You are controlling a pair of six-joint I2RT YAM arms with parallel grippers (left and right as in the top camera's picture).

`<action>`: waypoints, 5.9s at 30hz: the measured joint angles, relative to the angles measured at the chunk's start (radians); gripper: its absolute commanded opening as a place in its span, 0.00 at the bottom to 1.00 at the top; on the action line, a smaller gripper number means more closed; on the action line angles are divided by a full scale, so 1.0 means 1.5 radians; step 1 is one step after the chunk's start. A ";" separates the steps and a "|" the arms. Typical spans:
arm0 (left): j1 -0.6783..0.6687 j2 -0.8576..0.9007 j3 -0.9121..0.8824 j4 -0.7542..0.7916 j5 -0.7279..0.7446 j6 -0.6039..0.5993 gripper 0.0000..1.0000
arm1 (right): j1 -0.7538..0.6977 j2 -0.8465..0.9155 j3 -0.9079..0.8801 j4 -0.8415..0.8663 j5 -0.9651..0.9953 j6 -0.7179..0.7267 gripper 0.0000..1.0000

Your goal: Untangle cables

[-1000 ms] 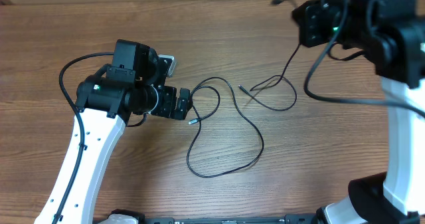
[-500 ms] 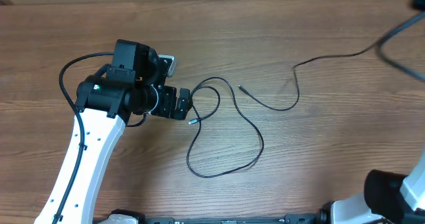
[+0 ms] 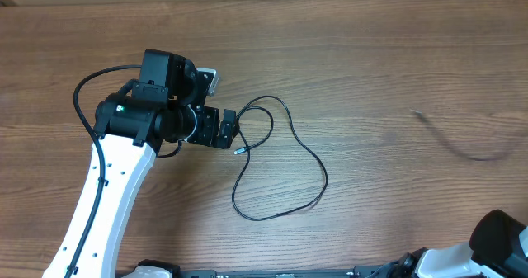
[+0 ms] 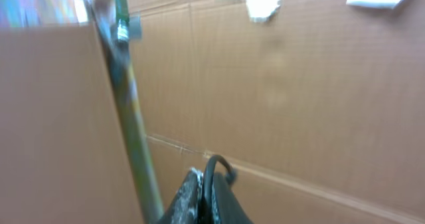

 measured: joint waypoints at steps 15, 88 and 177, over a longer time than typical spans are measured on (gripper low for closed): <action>0.000 0.000 0.000 0.000 0.000 0.000 1.00 | 0.000 0.125 -0.003 -0.214 -0.020 -0.010 0.04; 0.000 0.000 0.000 0.000 0.000 0.000 0.99 | 0.445 0.250 -0.686 -0.477 -0.511 -0.055 0.88; 0.000 0.000 0.000 0.000 0.000 0.000 1.00 | 0.073 0.259 -0.106 -0.037 -0.052 0.019 0.04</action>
